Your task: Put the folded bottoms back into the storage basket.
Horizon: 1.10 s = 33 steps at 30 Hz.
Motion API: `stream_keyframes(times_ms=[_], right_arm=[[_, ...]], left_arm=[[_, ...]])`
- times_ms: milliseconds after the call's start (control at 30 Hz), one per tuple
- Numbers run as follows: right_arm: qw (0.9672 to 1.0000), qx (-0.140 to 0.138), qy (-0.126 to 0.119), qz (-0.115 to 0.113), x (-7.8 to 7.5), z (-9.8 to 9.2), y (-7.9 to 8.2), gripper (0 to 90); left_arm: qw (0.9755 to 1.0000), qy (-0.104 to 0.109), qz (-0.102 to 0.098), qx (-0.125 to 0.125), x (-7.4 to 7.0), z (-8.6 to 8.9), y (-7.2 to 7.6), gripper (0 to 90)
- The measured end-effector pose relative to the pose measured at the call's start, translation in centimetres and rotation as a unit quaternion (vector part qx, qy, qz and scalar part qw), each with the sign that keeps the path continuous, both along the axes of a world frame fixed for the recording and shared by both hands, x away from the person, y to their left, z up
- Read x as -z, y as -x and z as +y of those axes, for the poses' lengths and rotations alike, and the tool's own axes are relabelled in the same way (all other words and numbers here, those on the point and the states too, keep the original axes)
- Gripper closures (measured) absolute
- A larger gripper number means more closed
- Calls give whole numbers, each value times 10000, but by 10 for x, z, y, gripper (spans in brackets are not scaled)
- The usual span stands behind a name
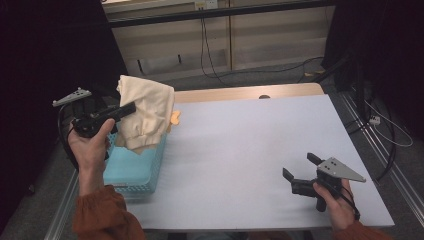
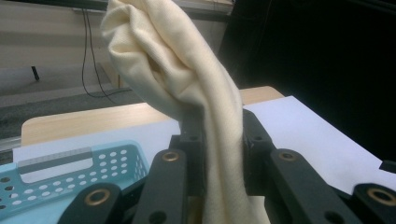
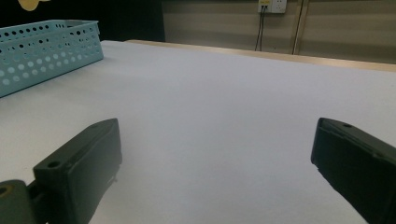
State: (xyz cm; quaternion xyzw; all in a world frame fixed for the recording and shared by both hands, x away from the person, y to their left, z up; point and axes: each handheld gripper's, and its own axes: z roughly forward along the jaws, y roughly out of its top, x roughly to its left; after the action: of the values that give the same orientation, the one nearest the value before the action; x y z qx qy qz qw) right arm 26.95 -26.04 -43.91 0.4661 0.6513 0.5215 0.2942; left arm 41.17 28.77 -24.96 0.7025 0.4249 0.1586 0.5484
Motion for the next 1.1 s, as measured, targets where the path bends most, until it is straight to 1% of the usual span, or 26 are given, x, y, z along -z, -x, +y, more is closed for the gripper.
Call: stream_keyframes(times_ms=[133,200,233,467,567,600,667,733,800,933,1000,1100], right_arm=[[10000,-27,22,-16,0,0,0,17],[10000,-20,22,-20,0,0,0,18],[10000,-21,21,-14,0,0,0,18],[10000,-29,25,-18,0,0,0,19],[10000,-36,24,-21,0,0,1,19],[10000,-37,22,-18,0,0,1,19],[10000,-39,33,-34,0,-1,0,19],[10000,-34,25,-22,0,-1,0,19],[10000,-35,26,-23,0,0,0,19],[10000,-36,23,-20,0,0,0,18],[10000,-41,51,-40,0,-1,0,15],[10000,-23,28,-35,0,-1,1,15]], left_arm=[[10000,2,-12,-66,0,4,0,755],[9998,-81,13,-200,1,9,0,755],[9998,-81,13,-200,1,9,0,755],[9994,4,85,-322,4,20,-2,755],[9993,-23,102,-348,5,23,-3,755],[9991,-8,112,-409,6,26,-3,755],[9990,-9,124,-427,6,28,-3,755],[9987,56,165,-477,8,33,-4,755],[9986,79,171,-494,9,34,-4,755],[9982,1,229,-549,12,36,-6,755],[9980,-3,248,-581,12,37,-6,754],[9977,-25,275,-624,14,40,-7,754]])
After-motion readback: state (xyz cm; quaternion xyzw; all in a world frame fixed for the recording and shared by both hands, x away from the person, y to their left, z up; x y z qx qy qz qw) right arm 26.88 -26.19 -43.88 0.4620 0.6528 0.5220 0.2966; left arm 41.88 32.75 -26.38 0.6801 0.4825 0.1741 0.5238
